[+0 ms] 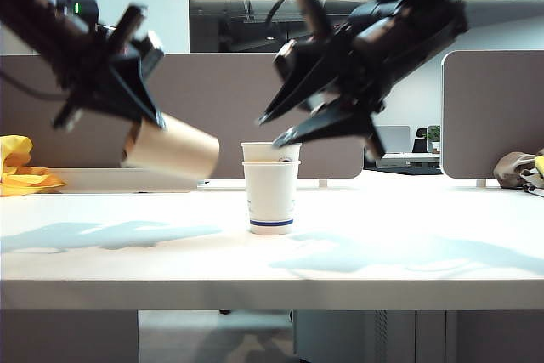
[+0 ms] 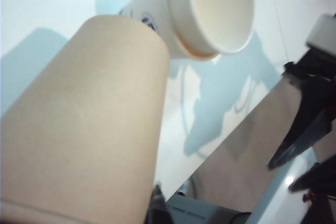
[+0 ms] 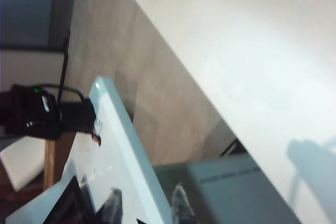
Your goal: Pick up all the paper cups on the table one by one and stack them together.
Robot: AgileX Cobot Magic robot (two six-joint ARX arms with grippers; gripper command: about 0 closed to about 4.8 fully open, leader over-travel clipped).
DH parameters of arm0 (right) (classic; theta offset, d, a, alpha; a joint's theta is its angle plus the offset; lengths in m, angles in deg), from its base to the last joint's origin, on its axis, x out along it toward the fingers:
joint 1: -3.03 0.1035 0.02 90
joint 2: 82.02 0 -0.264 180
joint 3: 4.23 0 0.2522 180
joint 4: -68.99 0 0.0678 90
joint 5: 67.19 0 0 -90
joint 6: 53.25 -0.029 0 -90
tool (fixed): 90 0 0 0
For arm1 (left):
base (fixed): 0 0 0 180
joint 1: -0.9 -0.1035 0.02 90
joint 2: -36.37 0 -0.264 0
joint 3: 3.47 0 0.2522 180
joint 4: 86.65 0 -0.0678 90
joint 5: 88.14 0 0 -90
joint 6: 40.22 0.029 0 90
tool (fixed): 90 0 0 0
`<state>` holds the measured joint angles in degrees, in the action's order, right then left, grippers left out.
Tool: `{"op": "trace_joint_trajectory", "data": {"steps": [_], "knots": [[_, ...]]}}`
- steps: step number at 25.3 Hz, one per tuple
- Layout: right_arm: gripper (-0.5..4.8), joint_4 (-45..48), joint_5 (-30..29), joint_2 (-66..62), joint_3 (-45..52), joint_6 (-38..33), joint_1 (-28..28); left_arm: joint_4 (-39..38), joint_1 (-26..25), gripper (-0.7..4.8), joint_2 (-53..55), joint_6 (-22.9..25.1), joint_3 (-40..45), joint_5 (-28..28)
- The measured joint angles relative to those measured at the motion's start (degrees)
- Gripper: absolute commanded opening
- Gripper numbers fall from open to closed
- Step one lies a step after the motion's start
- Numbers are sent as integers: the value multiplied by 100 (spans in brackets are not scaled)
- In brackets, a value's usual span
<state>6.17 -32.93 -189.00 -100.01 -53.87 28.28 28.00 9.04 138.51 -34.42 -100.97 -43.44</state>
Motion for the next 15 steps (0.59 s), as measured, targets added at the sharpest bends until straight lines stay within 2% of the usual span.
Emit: {"op": "trace_joint_trajectory", "data": {"steps": [5,7,9,15], "knots": [[127,79,9,566,-11,0,-570,-1123,2,-6,-96,-28,-1244,420],[127,79,79,704,-11,-2,-673,-1322,37,-6,-101,-39,-1523,557],[127,81,343,957,-11,-7,-828,-1711,238,-6,-105,-173,-1891,706],[127,109,822,1169,-11,-7,-850,-1847,769,-6,-92,-538,-2133,981]]}}
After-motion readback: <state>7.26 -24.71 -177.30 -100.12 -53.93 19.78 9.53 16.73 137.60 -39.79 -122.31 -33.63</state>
